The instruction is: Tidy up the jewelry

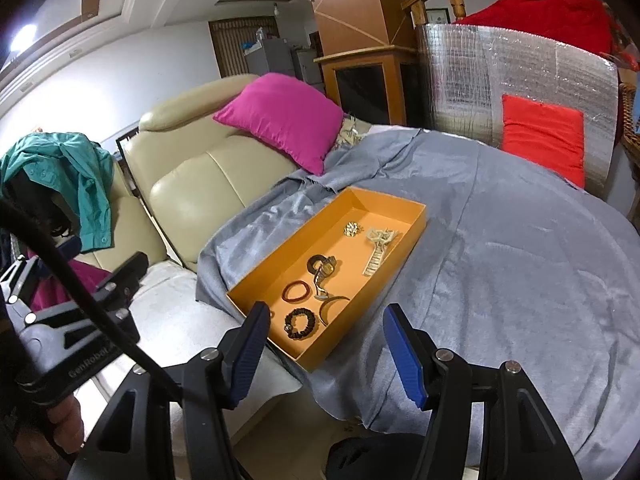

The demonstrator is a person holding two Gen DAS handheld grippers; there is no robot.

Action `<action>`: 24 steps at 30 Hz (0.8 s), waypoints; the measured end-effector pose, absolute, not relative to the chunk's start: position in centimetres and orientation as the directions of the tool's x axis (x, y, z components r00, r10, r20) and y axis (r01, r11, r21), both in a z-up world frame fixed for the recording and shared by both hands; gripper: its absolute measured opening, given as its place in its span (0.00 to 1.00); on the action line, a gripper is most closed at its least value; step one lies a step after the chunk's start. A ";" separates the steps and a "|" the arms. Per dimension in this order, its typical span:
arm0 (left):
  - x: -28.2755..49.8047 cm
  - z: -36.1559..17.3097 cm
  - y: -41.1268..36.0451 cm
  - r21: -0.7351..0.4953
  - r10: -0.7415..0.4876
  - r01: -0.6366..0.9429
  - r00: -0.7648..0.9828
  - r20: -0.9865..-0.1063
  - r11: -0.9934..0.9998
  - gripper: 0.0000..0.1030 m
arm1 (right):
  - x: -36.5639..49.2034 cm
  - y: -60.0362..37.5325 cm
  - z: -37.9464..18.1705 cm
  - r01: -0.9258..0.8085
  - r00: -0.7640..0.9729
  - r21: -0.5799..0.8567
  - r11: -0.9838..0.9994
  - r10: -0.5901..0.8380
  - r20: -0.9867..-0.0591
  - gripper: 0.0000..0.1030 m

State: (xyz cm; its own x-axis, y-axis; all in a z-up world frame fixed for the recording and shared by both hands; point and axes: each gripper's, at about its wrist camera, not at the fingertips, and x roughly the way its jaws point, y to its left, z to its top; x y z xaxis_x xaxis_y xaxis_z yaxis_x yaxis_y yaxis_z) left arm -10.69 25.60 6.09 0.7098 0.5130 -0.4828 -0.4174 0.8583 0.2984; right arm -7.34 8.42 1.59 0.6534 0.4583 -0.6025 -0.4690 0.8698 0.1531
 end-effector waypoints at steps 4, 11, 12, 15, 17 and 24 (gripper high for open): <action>-9.7 5.5 25.5 0.311 0.515 -0.412 0.698 -0.498 0.857 0.86 | -6.1 8.2 1.2 -0.457 0.651 0.172 0.873 0.460 -0.603 0.61; -7.8 4.2 25.1 0.329 0.515 -0.397 0.680 -0.522 0.857 0.86 | -4.3 8.0 -0.2 -0.450 0.635 0.187 0.873 0.460 -0.620 0.61; -7.5 4.0 25.0 0.335 0.516 -0.394 0.677 -0.525 0.856 0.86 | -4.1 8.0 -0.3 -0.448 0.636 0.186 0.874 0.458 -0.621 0.61; -7.0 3.5 25.0 0.336 0.512 -0.387 0.669 -0.539 0.859 0.86 | -3.6 7.9 -0.7 -0.445 0.635 0.186 0.876 0.455 -0.624 0.61; -6.7 3.2 25.0 0.334 0.508 -0.383 0.666 -0.546 0.861 0.86 | -3.4 7.8 -0.9 -0.444 0.634 0.189 0.876 0.456 -0.625 0.61; -6.2 2.6 24.7 0.342 0.500 -0.366 0.663 -0.556 0.866 0.86 | -2.9 7.6 -1.4 -0.432 0.633 0.191 0.881 0.448 -0.631 0.61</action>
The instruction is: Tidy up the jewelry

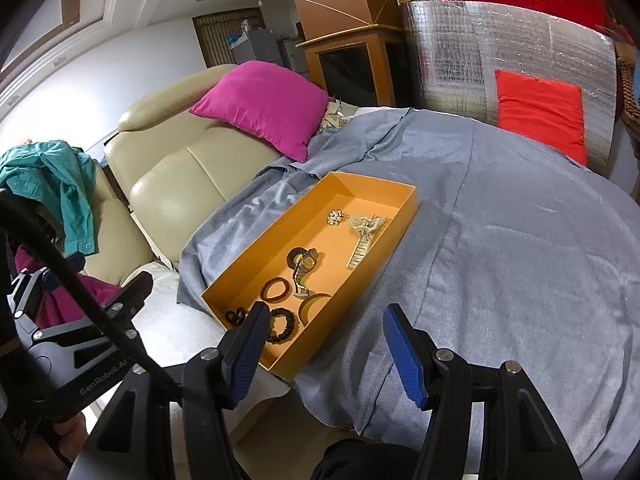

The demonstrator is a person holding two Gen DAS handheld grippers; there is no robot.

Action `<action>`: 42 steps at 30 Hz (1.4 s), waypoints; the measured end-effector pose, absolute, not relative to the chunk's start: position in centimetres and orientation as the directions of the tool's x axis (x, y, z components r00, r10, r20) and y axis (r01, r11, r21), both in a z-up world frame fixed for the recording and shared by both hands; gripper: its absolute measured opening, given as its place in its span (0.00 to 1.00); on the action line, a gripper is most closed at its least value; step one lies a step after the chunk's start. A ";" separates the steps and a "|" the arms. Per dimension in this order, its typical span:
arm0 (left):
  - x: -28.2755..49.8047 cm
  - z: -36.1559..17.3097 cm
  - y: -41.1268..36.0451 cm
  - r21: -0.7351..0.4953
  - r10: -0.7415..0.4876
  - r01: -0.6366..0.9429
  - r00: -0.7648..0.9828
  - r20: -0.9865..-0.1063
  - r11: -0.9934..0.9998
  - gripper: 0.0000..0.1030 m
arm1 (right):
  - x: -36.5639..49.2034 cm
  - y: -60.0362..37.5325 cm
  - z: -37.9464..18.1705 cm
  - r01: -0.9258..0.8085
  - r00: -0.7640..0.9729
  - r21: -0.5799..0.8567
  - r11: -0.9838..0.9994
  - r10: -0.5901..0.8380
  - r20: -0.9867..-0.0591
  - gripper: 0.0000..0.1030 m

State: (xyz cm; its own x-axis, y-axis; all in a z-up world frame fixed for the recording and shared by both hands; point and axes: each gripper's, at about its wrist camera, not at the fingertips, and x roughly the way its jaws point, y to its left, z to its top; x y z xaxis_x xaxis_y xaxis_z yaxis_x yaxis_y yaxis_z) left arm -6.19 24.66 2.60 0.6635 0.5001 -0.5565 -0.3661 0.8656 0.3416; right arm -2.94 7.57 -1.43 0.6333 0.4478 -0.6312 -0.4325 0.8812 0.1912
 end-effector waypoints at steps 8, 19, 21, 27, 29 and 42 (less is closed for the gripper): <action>-5.9 2.3 25.3 0.333 0.493 -0.364 0.659 -0.568 0.870 0.86 | -2.8 7.9 -1.7 -0.435 0.627 0.186 0.881 0.444 -0.639 0.61; -5.7 1.7 26.1 0.313 0.476 -0.359 0.661 -0.579 0.879 0.86 | -2.8 8.8 -1.5 -0.427 0.643 0.167 0.889 0.428 -0.635 0.61; -5.6 1.6 26.3 0.307 0.473 -0.360 0.662 -0.581 0.881 0.86 | -2.7 8.9 -1.5 -0.423 0.645 0.164 0.891 0.424 -0.636 0.61; -5.4 1.2 26.9 0.286 0.458 -0.358 0.665 -0.590 0.889 0.86 | -2.4 9.3 -1.4 -0.412 0.653 0.150 0.899 0.406 -0.640 0.61; -5.2 1.1 27.2 0.278 0.451 -0.356 0.667 -0.594 0.892 0.86 | -2.3 9.5 -1.4 -0.408 0.655 0.144 0.902 0.399 -0.641 0.61; -4.7 0.7 28.5 0.259 0.434 -0.350 0.671 -0.601 0.900 0.86 | -1.9 11.3 -1.7 -0.397 0.656 0.121 0.910 0.373 -0.656 0.61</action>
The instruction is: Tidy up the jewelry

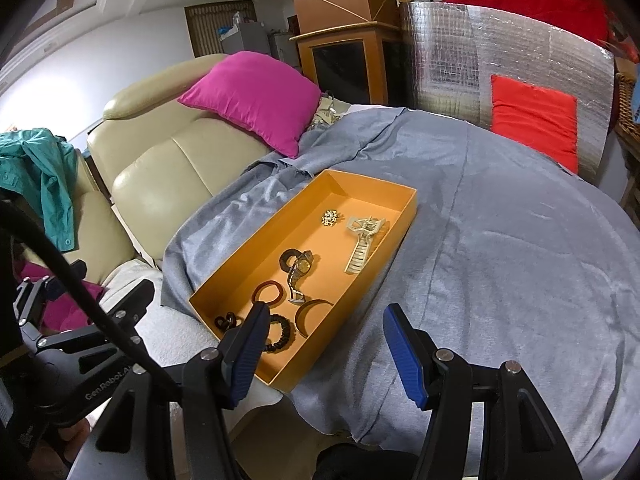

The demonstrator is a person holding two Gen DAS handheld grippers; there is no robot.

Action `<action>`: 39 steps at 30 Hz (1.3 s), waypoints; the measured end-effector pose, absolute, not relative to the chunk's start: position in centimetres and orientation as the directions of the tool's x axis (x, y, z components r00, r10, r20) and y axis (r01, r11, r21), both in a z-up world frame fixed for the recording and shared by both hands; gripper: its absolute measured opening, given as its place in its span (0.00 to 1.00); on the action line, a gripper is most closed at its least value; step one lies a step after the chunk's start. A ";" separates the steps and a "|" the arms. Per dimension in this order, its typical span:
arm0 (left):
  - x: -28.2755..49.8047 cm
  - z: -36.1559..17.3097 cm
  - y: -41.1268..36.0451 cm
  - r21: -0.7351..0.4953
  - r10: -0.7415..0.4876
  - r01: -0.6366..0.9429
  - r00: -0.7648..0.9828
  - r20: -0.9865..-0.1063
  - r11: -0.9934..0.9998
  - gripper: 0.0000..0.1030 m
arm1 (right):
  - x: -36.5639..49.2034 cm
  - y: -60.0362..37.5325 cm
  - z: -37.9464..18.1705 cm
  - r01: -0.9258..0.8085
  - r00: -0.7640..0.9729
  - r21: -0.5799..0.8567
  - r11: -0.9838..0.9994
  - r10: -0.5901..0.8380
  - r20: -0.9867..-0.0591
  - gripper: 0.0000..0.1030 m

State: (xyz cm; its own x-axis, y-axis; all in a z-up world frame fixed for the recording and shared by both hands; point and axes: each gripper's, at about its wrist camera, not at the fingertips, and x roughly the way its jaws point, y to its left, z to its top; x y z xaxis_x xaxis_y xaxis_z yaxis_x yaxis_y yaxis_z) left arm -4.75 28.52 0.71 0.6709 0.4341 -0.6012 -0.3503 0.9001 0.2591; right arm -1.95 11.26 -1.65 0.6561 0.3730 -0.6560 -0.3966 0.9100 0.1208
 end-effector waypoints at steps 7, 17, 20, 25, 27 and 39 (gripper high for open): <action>-4.9 0.7 29.6 0.261 0.440 -0.357 0.669 -0.599 0.897 0.86 | -2.1 12.2 -1.7 -0.403 0.654 0.118 0.907 0.376 -0.656 0.61; -5.5 1.0 30.3 0.262 0.449 -0.367 0.668 -0.593 0.892 0.86 | -2.4 12.8 -1.5 -0.411 0.653 0.115 0.904 0.380 -0.655 0.61; -5.6 1.0 30.3 0.261 0.449 -0.368 0.669 -0.592 0.893 0.86 | -2.5 12.8 -1.5 -0.413 0.653 0.115 0.904 0.382 -0.655 0.61; -5.9 1.2 30.2 0.260 0.447 -0.365 0.676 -0.586 0.894 0.86 | -2.8 13.0 -1.4 -0.412 0.656 0.112 0.904 0.380 -0.652 0.61; -6.1 1.2 30.2 0.261 0.449 -0.368 0.676 -0.585 0.893 0.86 | -2.8 13.0 -1.4 -0.410 0.657 0.111 0.905 0.377 -0.653 0.61; -7.0 2.0 29.7 0.262 0.446 -0.362 0.690 -0.570 0.895 0.86 | -3.7 12.9 -0.8 -0.409 0.668 0.102 0.907 0.374 -0.644 0.61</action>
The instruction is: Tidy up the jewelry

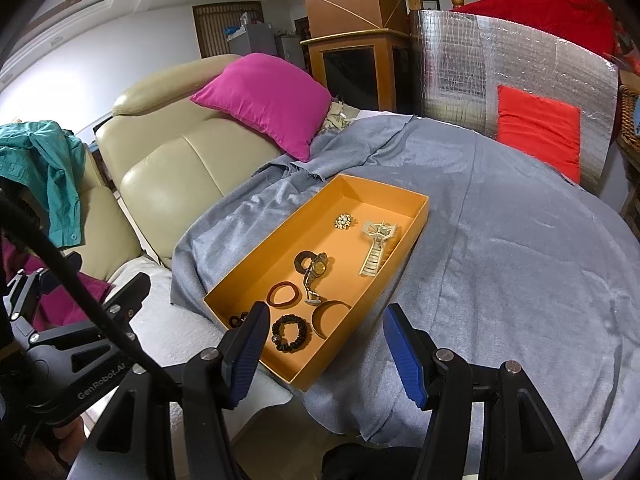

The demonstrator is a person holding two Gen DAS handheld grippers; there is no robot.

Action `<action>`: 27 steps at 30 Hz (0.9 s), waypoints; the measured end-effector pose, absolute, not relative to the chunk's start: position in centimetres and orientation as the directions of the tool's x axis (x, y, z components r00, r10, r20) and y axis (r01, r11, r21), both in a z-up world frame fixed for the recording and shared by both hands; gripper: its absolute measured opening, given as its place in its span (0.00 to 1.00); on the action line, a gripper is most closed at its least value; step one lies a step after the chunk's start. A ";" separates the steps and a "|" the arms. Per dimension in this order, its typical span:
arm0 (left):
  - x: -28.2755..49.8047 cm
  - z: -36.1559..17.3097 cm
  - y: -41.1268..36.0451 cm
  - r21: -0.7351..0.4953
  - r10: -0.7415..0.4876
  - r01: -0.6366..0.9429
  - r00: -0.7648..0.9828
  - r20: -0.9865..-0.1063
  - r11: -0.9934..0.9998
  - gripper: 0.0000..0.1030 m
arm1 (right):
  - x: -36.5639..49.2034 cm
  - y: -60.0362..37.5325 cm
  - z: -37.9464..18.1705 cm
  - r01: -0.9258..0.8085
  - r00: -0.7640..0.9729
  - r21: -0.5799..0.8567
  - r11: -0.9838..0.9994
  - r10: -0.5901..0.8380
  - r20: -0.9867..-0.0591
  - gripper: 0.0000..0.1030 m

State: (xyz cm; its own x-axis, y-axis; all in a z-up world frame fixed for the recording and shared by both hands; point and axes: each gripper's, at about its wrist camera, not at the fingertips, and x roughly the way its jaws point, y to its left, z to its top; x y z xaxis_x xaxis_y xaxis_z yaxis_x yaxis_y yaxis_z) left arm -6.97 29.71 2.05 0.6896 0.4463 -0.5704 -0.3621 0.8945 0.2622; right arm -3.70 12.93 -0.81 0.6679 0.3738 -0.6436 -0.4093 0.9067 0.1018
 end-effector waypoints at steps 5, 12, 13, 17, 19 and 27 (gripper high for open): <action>-7.4 2.4 29.6 0.260 0.444 -0.360 0.697 -0.564 0.896 0.86 | -4.0 12.6 -0.5 -0.400 0.677 0.099 0.911 0.367 -0.638 0.61; -7.8 2.9 29.5 0.257 0.441 -0.358 0.706 -0.555 0.897 0.86 | -4.2 12.6 -0.3 -0.396 0.680 0.094 0.914 0.361 -0.638 0.61; -7.9 2.9 29.4 0.257 0.440 -0.358 0.707 -0.553 0.898 0.86 | -4.3 12.5 -0.3 -0.395 0.682 0.094 0.914 0.360 -0.637 0.61; -8.0 3.1 29.3 0.257 0.439 -0.356 0.711 -0.549 0.898 0.86 | -4.5 12.4 -0.1 -0.391 0.685 0.093 0.916 0.357 -0.635 0.61; -8.0 3.2 29.2 0.259 0.439 -0.355 0.712 -0.547 0.898 0.86 | -4.5 12.5 -0.1 -0.391 0.686 0.092 0.916 0.356 -0.634 0.61; -8.0 3.2 29.0 0.264 0.441 -0.353 0.712 -0.546 0.897 0.86 | -4.2 12.4 -0.4 -0.388 0.680 0.091 0.917 0.351 -0.644 0.61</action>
State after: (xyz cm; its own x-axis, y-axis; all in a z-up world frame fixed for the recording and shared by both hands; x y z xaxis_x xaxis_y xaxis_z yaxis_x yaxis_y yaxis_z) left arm -7.95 29.01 3.24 0.7119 0.4410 -0.5465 -0.3530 0.8975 0.2644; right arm -4.15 12.44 -0.35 0.6798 0.3514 -0.6437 -0.3878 0.9172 0.0913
